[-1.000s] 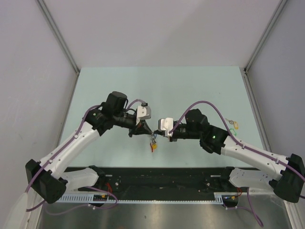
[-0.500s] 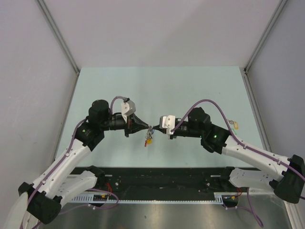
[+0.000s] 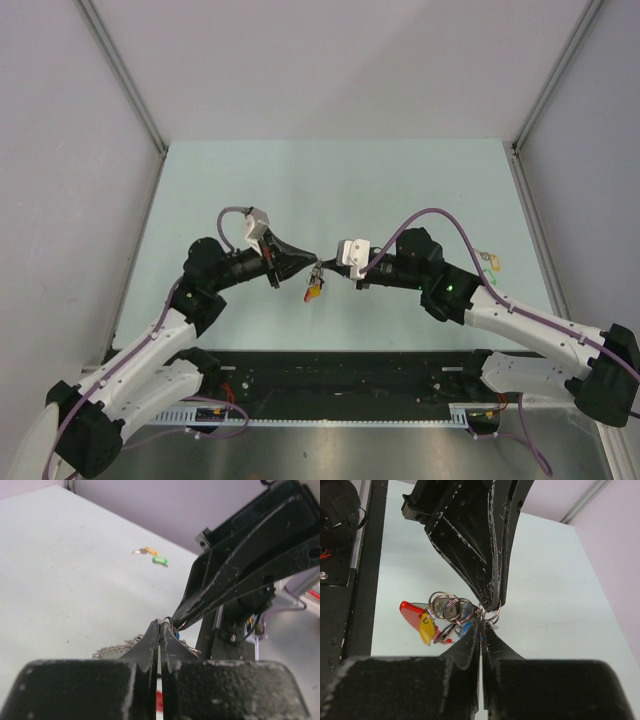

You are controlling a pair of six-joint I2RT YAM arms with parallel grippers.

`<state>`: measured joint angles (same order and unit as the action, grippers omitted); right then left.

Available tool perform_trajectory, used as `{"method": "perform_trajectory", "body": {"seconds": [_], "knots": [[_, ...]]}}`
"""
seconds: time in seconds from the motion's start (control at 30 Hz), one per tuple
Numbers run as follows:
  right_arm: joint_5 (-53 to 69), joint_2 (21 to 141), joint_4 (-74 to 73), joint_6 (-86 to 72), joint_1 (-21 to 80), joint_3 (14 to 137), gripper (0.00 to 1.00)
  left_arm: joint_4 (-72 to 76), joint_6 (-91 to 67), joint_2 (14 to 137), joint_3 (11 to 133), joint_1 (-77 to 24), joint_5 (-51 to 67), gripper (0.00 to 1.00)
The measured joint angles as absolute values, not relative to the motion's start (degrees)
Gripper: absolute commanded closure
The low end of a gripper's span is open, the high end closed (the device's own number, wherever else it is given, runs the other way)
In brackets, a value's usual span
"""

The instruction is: Put the keys on the keyring

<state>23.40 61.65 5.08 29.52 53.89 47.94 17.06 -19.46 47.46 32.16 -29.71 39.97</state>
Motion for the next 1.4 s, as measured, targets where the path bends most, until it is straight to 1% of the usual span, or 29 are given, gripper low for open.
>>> {"method": "perform_trajectory", "body": {"seconds": [0.2, 0.23, 0.27, 0.3, 0.4, 0.5, 0.6, 0.73, 0.8, 0.83, 1.07, 1.27, 1.4], "knots": [[22.31, 61.65, 6.42, 28.69, 53.89, 47.09, 1.00, 26.59, -25.17, 46.24, 26.72, -32.45, 32.97, 0.99], [22.22, 61.65, 6.44, 28.67, 53.89, 47.09, 1.00, 27.51, -25.65, 45.98, 26.13, -32.80, 31.83, 0.86], [22.06, 61.65, 6.50, 28.67, 53.89, 47.05, 1.00, 28.03, -26.06, 45.69, 25.76, -33.06, 31.27, 0.77], [21.89, 61.60, 6.55, 28.67, 53.93, 47.00, 1.00, 28.29, -26.20, 45.41, 25.56, -33.23, 30.79, 0.67], [22.09, 61.52, 6.52, 28.73, 54.46, 46.92, 1.00, 27.46, -25.36, 43.99, 25.63, -33.80, 30.00, 0.54], [22.35, 61.19, 5.67, 28.91, 54.72, 46.72, 1.00, 22.39, -21.63, 42.59, 27.62, -33.65, 29.98, 0.51], [22.61, 60.49, 4.93, 29.23, 54.81, 46.72, 1.00, 13.87, -15.05, 42.83, 33.15, -32.49, 31.48, 0.47], [23.35, 59.77, 4.10, 29.76, 54.81, 46.72, 1.00, 2.66, -4.71, 45.30, 41.67, -30.57, 37.12, 0.47], [23.64, 59.77, 3.62, 30.09, 54.85, 46.72, 1.00, -2.96, 1.13, 47.55, 45.95, -30.24, 40.12, 0.49], [23.81, 59.77, 3.27, 30.20, 54.92, 46.72, 1.00, -7.99, 5.43, 49.63, 49.08, -30.20, 42.39, 0.49], [24.67, 59.77, 1.32, 30.76, 55.07, 46.74, 1.00, -26.96, 22.11, 56.99, 58.26, -30.20, 47.35, 0.57], [24.95, 59.77, 0.67, 31.16, 55.07, 46.76, 1.00, -35.42, 28.23, 60.51, 61.39, -31.51, 48.58, 0.64], [25.10, 59.90, 0.54, 31.18, 55.11, 46.96, 1.00, -38.83, 29.98, 62.89, 62.43, -33.58, 48.69, 0.66]]}}
